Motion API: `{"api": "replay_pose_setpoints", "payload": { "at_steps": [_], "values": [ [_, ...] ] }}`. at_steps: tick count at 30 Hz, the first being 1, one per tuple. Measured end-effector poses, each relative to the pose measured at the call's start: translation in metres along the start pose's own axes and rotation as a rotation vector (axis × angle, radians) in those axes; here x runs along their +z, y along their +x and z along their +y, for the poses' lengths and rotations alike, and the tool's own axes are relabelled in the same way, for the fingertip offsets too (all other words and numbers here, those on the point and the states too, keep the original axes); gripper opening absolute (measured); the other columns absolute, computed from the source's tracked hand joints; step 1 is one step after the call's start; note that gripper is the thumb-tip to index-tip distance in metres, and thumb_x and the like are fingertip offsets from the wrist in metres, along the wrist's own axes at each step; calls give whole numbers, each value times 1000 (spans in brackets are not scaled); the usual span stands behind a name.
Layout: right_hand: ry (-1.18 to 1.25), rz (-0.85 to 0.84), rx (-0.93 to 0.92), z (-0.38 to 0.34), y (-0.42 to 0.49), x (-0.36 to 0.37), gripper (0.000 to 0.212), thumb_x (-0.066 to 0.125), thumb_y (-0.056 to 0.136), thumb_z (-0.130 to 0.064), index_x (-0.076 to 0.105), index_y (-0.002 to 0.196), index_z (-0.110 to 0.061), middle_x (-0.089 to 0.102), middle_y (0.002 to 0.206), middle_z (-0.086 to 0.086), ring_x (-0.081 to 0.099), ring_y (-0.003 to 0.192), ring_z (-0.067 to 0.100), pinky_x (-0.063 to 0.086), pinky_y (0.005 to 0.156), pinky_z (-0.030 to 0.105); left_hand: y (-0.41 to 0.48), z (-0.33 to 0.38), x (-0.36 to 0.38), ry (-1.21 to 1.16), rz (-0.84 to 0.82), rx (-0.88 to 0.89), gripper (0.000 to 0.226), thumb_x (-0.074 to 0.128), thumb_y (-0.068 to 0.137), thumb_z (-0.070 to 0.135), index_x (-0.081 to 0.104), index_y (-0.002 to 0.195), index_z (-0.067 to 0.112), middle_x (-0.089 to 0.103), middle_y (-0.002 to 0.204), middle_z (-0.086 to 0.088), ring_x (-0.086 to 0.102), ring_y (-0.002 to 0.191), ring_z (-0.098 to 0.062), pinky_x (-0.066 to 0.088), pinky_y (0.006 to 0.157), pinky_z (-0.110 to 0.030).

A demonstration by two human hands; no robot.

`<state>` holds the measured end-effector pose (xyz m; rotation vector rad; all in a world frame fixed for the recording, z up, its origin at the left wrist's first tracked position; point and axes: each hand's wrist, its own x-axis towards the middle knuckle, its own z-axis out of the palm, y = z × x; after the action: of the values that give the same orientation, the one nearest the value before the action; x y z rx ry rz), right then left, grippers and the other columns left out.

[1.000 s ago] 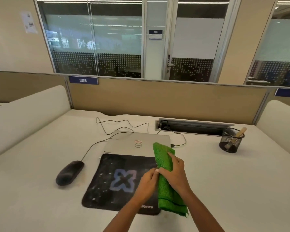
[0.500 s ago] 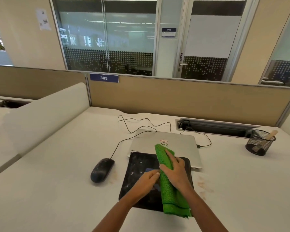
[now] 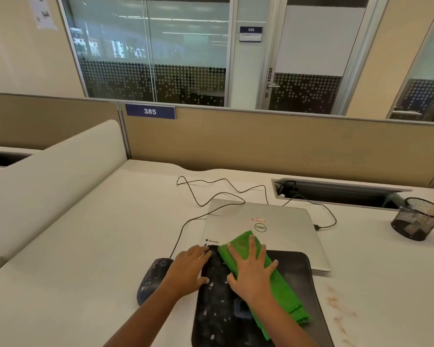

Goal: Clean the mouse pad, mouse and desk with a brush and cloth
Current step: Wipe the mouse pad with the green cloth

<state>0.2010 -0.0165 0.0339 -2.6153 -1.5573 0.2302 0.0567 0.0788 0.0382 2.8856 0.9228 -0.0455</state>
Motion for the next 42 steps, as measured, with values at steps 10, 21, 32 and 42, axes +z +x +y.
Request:
{"api": "replay_pose_setpoints", "payload": {
  "at_steps": [10, 21, 32, 42],
  "values": [
    [-95, 61, 46, -11, -2, 10, 60, 39, 95, -38, 5, 143, -47, -12, 157, 11, 0, 142, 38, 28, 105, 57, 13, -18, -7, 198, -100, 196, 96, 53, 82, 62, 8, 151, 13, 13, 156, -4, 14, 142, -17, 13, 116, -34],
    [4, -28, 50, -21, -37, -4, 39, 37, 92, -32, 47, 130, -31, 22, 148, -3, 29, 126, 27, 36, 102, 42, 10, -16, -10, 270, -84, 246, 97, 49, 84, 63, 6, 150, 7, 15, 154, -11, 18, 140, -24, 16, 115, -37],
    [158, 120, 373, -28, -34, -5, 50, 40, 89, -55, 31, 138, -43, 14, 150, 6, 25, 131, 31, 33, 103, 51, 4, -20, -3, 269, -136, 289, 80, 37, 91, 59, 10, 151, 12, 16, 155, -5, 19, 140, -22, 18, 114, -38],
    [-147, 203, 129, -24, -53, 14, 34, 53, 82, -56, 52, 116, -54, 46, 138, -2, 53, 107, 25, 46, 84, 43, 8, -25, -8, 212, -205, 284, 104, 55, 73, 73, 12, 151, 18, 13, 157, -3, 14, 143, -25, 13, 115, -40]
  ]
}}
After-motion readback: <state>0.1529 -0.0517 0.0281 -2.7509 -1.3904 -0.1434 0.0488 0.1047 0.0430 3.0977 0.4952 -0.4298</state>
